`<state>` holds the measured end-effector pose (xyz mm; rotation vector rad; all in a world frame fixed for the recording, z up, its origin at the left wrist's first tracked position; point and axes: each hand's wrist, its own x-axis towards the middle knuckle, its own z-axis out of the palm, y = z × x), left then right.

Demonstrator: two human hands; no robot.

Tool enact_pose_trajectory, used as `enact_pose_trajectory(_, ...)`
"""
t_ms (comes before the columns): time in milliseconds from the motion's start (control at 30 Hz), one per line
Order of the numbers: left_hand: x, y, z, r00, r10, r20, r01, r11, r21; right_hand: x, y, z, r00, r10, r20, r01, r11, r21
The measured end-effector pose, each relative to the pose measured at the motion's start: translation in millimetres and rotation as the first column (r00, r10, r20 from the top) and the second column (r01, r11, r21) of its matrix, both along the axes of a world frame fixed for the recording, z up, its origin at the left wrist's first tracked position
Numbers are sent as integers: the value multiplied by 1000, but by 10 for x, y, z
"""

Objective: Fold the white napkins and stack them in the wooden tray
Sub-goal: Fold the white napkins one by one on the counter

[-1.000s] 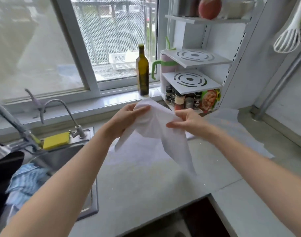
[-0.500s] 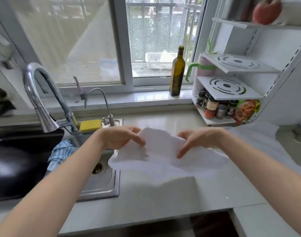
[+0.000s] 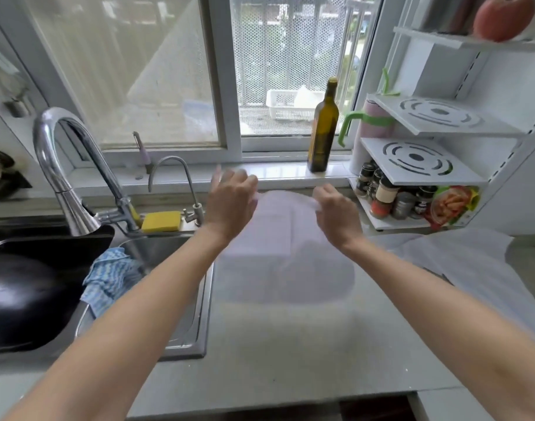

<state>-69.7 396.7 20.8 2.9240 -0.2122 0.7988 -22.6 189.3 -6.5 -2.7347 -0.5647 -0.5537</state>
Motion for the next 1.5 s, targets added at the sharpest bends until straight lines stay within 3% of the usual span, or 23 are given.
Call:
enact_pose_trajectory(67, -12, 98, -33, 945, -239, 225, 203, 964, 172, -16, -72, 79, 983, 38, 178, -39, 999, 2)
enact_pose_trajectory(100, -58, 135, -91, 914, -346, 214, 285, 920, 269, -49, -123, 67, 970, 77, 232, -67, 996, -50)
enact_pose_trajectory(200, -251, 151, -384, 888, -461, -1, 425, 817, 390, -208, -286, -189, 948, 232, 216, -179, 954, -239)
enact_pose_trajectory(300, -388, 54, -795, 860, -381, -338, 486, 815, 316, -412, -394, -665, 965, 252, -71, -260, 895, -364)
enact_pose_trajectory(367, -438, -34, -1091, 783, -233, -577, 444, 859, 256, -542, -432, -1005, 950, 187, -249, -273, 886, -374)
enact_pose_trajectory(467, -559, -153, -1478, 611, -93, -786, 301, 946, 122, -739, -428, -1376, 873, 86, -480, -302, 868, -394)
enact_pose_trajectory(600, -764, -235, -1733, 229, 34, -973, 90, 994, 56, -867, -437, -1602, 700, -7, -714, -383, 840, -384)
enact_pose_trajectory(667, -845, -249, -1722, 101, 66, -993, 54, 996, 71, -891, -455, -1620, 629, -22, -777, -417, 835, -361)
enact_pose_trajectory(833, -874, -223, -1535, -1, 7, -1000, 165, 986, 7, -921, -456, -1554, 564, -29, -826, -518, 766, -381)
enact_pose_trajectory(1000, -836, -70, -1500, -94, -116, -989, 100, 987, -125, -847, -411, -1376, 365, -74, -928, -628, 716, -304)
enact_pose_trajectory(1067, -767, 17, -1515, -62, -187, -980, -11, 982, -187, -752, -417, -1291, 297, -83, -951, -581, 775, -248)
enact_pose_trajectory(1200, -583, 164, -1553, 223, -283, -933, -203, 923, -328, -492, -485, -1160, 282, 43, -958, -304, 951, -47)
enact_pose_trajectory(1300, -439, 182, -1629, 348, -223, -910, -255, 912, -321, -276, -452, -1213, 388, 101, -916, -140, 989, 50)
enact_pose_trajectory(1400, -312, 155, -1774, 410, -91, -908, -300, 926, -228, -100, -324, -1381, 570, 20, -821, -125, 990, -62)
enact_pose_trajectory(1500, -228, 171, -1938, 493, 87, -866, -349, 931, -105, -12, -157, -1569, 694, -66, -717, -108, 975, -195)
